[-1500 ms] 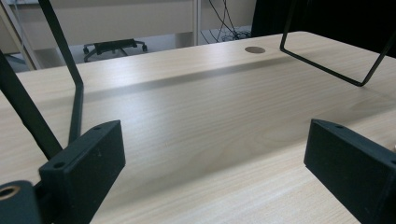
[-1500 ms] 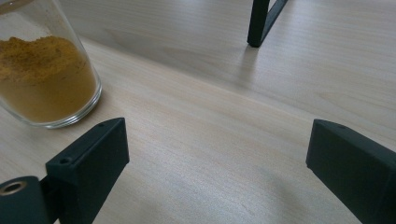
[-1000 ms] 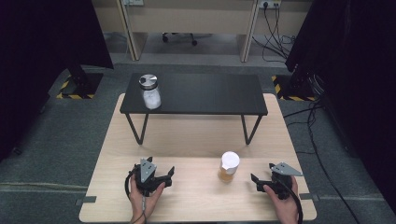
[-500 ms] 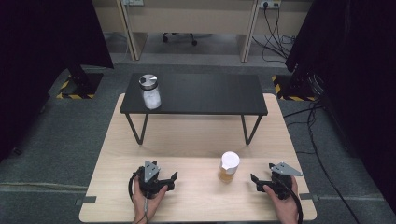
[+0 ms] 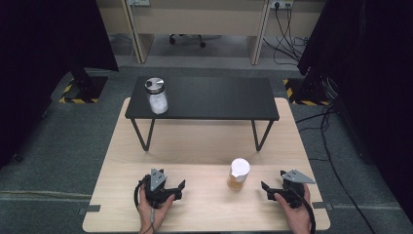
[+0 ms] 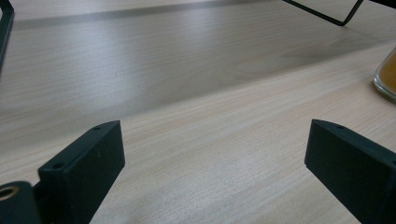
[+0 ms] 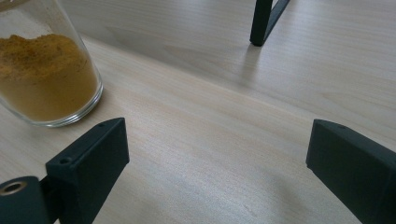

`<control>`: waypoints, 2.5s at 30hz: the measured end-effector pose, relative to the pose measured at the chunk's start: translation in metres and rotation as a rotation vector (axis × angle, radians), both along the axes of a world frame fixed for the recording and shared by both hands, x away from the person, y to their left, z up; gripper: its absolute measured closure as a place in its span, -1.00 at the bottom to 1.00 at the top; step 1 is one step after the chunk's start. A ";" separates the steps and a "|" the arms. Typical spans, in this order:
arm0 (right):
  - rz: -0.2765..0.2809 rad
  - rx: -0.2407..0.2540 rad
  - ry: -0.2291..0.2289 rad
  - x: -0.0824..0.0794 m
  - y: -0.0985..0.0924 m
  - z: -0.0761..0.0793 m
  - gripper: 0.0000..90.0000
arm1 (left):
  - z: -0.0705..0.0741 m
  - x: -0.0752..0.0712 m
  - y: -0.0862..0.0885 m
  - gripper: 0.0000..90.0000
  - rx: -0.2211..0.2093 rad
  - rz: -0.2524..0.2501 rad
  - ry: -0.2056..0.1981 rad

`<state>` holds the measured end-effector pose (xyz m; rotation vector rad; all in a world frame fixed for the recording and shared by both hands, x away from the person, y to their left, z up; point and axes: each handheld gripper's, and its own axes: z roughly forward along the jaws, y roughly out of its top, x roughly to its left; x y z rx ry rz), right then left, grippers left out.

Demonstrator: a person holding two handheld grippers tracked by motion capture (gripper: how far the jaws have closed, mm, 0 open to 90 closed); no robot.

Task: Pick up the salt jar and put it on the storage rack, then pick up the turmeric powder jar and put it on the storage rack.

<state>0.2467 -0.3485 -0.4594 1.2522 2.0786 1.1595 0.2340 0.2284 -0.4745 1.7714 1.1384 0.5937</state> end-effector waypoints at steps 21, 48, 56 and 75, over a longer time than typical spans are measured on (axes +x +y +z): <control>0.004 -0.007 -0.004 0.000 0.001 0.000 -0.87 | 0.000 0.000 0.001 -0.90 -0.005 -0.004 0.001; 0.010 -0.010 -0.009 0.000 0.001 0.000 -0.87 | 0.000 -0.001 0.001 -0.89 -0.009 0.005 0.002; 0.010 -0.011 -0.009 0.000 0.001 0.000 -0.87 | -0.001 -0.001 0.001 -0.89 -0.010 0.007 0.001; 0.045 0.006 -0.004 0.003 -0.005 -0.001 -0.87 | -0.001 -0.002 0.001 -0.89 -0.010 0.008 -0.002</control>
